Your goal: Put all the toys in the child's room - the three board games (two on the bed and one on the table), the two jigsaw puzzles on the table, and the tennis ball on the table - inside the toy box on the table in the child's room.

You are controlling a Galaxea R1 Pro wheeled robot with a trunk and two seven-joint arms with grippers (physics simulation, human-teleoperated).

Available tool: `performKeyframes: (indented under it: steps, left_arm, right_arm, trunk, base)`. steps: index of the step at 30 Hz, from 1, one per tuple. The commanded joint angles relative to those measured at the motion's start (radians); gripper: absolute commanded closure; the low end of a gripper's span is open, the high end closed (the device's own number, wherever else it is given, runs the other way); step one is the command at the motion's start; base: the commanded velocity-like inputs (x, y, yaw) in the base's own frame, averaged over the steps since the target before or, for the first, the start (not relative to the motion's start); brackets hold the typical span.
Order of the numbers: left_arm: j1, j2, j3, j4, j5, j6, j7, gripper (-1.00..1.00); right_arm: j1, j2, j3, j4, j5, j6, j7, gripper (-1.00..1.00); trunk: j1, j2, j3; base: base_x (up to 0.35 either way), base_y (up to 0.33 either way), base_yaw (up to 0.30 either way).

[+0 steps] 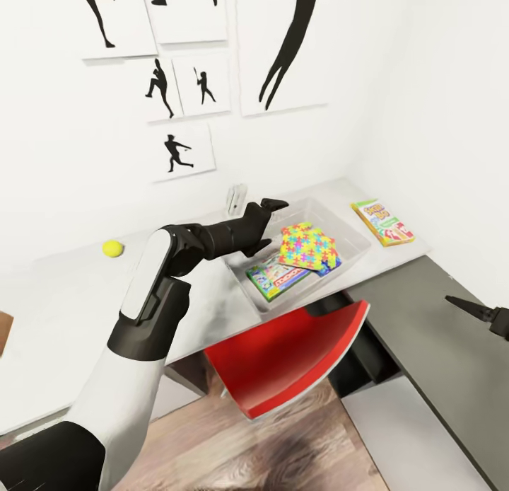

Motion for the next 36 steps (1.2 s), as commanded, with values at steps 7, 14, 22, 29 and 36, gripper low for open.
performKeyframes:
  steps: [7,14,22,29,36]
  left_arm:
    - [-0.001,-0.001,0.001,-0.003,0.005,0.002,-0.012,-1.00]
    - [-0.001,-0.001,0.001,-0.004,0.005,0.003,-0.021,-1.00]
    - [-0.001,-0.001,0.001,-0.004,0.005,0.003,-0.024,-1.00]
    - [-0.001,-0.001,0.002,-0.005,0.005,0.005,-0.026,-1.00]
    - [-0.001,-0.001,0.002,-0.006,0.005,0.005,-0.035,-1.00]
  right_arm:
    - [-0.058,-0.006,0.000,0.000,-0.058,0.012,-0.013,-1.00]
    - [-0.168,-0.007,0.013,0.000,-0.098,0.017,-0.131,-1.00]
    - [-0.263,-0.005,0.083,0.000,-0.117,0.019,-0.248,-1.00]
    - [-0.318,0.000,0.170,0.000,-0.123,0.019,-0.326,-1.00]
    - [-0.356,0.024,0.207,0.000,-0.127,0.019,-0.433,-1.00]
  trunk:
    - [0.001,-0.002,-0.002]
    - [0.001,-0.002,-0.002]
    - [0.001,-0.002,-0.002]
    - [0.001,-0.002,-0.002]
    - [0.001,-0.002,-0.002]
  base:
    - [-0.010,0.000,0.263]
    - [-0.003,0.000,0.284]
    - [-0.001,0.000,0.291]
    - [0.000,0.000,0.293]
    - [0.000,0.000,0.294]
